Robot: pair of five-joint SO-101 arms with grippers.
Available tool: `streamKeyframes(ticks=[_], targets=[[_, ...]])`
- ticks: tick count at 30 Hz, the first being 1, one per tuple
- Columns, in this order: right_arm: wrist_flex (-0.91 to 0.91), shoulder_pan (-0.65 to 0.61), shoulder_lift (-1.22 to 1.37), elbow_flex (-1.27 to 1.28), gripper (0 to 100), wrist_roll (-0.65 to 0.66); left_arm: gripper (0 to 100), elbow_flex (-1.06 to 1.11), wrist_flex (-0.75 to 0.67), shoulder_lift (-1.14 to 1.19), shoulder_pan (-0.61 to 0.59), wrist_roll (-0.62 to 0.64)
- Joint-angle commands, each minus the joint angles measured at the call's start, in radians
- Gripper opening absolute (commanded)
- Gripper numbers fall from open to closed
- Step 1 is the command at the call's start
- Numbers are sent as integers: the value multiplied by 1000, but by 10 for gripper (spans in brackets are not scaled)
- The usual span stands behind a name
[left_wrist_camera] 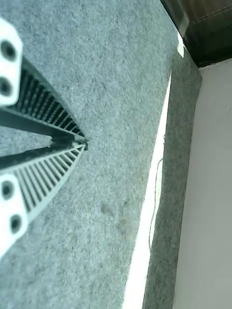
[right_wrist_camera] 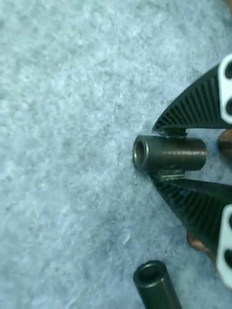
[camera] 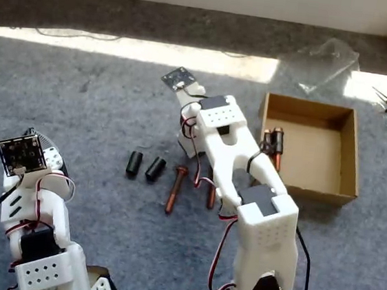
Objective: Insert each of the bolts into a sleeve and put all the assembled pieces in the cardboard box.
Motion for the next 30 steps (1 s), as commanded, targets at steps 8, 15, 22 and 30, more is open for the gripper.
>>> streamKeyframes(ticks=[8,15,22,30], targets=[[-18,10,-13,-45,91,92,15,21,5,-10,35,-2],[-18,10,-13,-44,152,92,16,21,5,-8,38,-3],[-18,10,-13,-44,101,94,16,21,5,-8,38,-3],[-19,10,-13,-44,5,91,16,21,5,-8,38,-3]])
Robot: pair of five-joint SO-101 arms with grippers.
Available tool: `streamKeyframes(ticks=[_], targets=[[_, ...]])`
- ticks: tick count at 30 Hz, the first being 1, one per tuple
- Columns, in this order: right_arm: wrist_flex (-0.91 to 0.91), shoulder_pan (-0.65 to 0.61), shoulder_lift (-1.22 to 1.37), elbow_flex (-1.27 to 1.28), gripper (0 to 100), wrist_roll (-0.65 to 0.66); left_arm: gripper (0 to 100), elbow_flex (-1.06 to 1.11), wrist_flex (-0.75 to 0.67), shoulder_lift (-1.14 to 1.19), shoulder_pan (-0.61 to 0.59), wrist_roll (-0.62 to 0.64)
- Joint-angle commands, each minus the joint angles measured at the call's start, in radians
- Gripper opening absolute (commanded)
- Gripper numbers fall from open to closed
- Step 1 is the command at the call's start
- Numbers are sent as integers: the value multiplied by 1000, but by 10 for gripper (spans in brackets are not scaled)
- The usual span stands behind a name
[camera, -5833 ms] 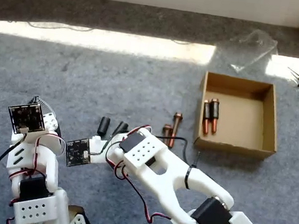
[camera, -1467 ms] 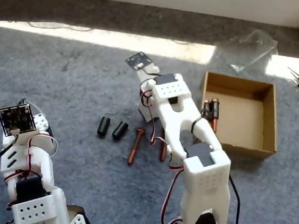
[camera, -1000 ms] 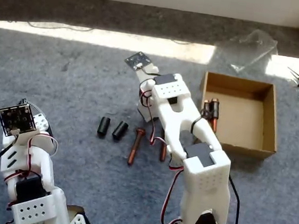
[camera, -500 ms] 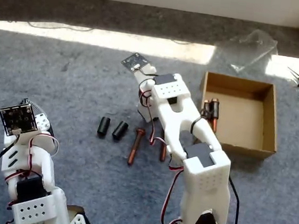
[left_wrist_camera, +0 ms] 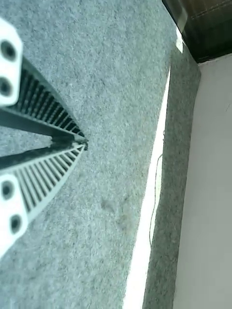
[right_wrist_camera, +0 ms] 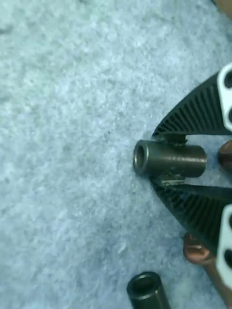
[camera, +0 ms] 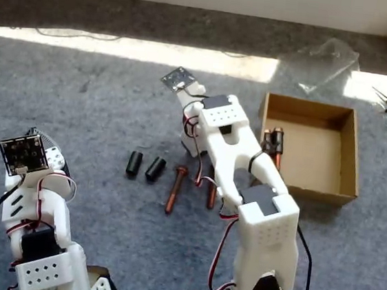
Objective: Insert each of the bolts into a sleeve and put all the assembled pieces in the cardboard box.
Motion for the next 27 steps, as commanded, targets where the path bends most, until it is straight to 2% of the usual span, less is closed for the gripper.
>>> streamKeyframes(ticks=[1,13,20,24,27], targets=[[-10,4,-18,-42,5,18,16,21,5,-8,21,-3],[236,4,-110,-177,5,15,17,21,5,-8,21,-3],[294,4,-275,-168,5,12,17,21,5,-8,21,-3],[317,4,-423,-168,5,-81,17,21,5,-5,25,-2],[326,2,-545,-148,5,-104,17,21,21,-4,76,-3]])
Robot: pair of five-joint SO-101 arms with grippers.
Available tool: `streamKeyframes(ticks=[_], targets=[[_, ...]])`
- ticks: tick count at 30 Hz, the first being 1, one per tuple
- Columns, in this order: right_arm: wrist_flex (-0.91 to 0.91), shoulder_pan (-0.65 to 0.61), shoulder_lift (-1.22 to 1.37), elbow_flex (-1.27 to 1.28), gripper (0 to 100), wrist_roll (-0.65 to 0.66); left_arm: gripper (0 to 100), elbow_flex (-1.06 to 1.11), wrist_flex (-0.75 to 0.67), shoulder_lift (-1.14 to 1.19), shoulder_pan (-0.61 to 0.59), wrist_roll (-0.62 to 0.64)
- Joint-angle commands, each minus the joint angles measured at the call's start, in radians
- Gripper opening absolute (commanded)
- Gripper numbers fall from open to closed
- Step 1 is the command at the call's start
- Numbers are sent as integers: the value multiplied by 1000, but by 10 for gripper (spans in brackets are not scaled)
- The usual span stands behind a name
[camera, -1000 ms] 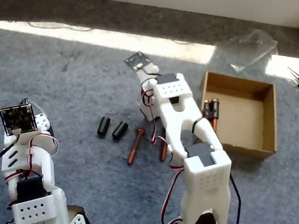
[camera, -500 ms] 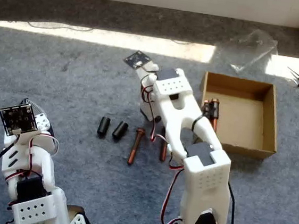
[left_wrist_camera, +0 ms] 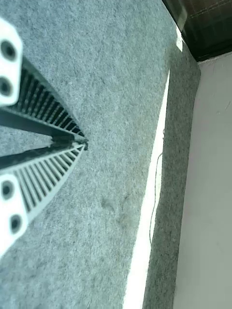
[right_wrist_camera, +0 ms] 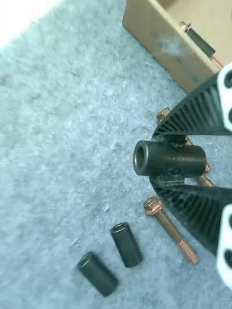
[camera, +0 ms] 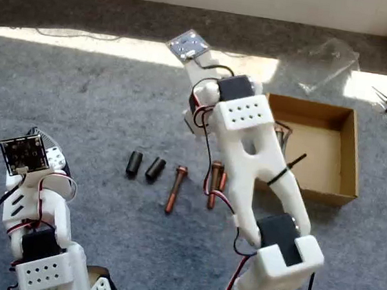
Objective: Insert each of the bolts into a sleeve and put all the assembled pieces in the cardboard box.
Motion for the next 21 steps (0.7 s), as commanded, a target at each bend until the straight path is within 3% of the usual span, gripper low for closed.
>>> streamKeyframes(ticks=[1,7,15,21], targets=[[18,4,-199,-5,5,-28,17,21,38,-10,85,-3],[8,5,-499,208,5,-28,17,21,63,-5,157,-5],[-182,5,-992,707,5,-34,17,21,110,-13,232,-11],[-259,12,-1322,1018,5,-103,17,10,172,-13,289,-118]])
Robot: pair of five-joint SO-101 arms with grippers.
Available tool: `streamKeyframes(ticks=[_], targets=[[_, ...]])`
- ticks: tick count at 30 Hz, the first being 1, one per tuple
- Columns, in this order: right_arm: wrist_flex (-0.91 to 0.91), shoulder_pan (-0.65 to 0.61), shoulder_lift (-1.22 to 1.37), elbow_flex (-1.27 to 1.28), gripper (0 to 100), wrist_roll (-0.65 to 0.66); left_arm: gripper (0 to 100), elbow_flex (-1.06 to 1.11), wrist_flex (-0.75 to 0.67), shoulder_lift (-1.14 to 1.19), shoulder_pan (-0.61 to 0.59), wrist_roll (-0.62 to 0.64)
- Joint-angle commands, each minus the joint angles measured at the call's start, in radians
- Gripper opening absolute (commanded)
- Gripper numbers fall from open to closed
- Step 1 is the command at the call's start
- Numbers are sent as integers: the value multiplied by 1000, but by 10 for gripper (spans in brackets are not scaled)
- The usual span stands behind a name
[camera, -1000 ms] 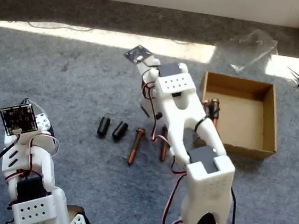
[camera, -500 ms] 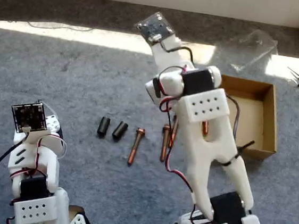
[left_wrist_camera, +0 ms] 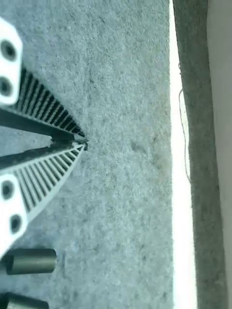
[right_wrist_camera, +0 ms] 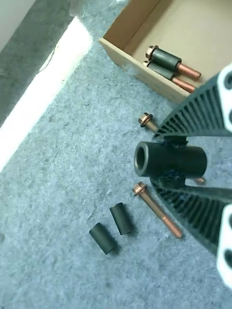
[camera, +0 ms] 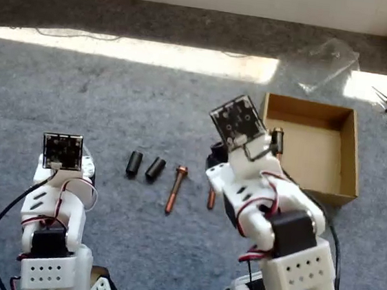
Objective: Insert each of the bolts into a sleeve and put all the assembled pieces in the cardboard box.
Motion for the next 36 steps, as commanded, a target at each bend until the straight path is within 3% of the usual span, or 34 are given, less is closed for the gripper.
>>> streamKeyframes(ticks=[1,9,19,27,36], targets=[[-48,13,-194,117,5,-20,17,8,34,-13,87,-35],[-47,124,-403,203,5,-97,14,-124,207,-12,168,-35],[-48,127,-654,403,5,-98,14,-228,319,-2,358,-87],[-42,128,-777,498,5,-98,14,-306,348,13,415,-89],[-50,130,-780,539,5,-166,14,-507,341,387,450,-89]])
